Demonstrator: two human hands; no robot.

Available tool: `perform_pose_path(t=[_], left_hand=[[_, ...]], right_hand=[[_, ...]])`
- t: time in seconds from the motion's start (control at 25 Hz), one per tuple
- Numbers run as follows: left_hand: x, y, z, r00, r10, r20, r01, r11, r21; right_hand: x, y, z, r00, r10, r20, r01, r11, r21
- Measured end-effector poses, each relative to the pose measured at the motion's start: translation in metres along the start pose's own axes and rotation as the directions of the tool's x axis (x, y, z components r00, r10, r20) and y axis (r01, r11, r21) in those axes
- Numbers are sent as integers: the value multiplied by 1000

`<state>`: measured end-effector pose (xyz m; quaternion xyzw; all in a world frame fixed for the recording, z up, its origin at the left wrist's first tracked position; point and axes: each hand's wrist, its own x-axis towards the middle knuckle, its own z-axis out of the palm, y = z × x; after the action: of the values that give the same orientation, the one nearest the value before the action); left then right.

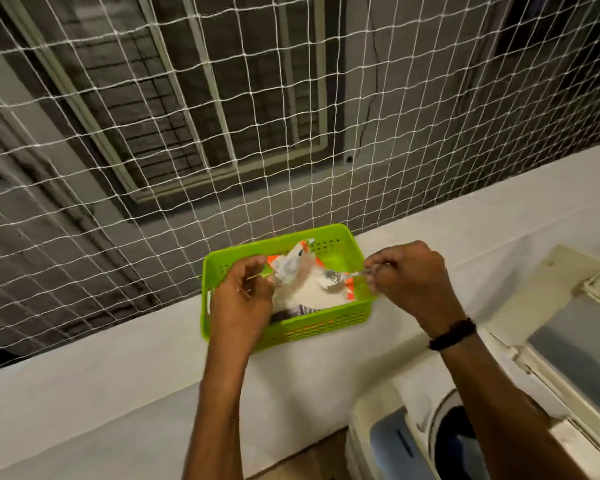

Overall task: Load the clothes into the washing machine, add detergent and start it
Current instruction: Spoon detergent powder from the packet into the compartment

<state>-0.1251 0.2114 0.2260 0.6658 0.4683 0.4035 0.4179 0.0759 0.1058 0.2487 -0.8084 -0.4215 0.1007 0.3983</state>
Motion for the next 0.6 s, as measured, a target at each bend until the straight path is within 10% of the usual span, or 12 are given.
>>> perform_pose_path(t=[0.6], left_hand=[[13,-5,8,940,-298,168,167,828,535]], right_hand=[[28,-19,41,997,34,72,-8,941,-338]])
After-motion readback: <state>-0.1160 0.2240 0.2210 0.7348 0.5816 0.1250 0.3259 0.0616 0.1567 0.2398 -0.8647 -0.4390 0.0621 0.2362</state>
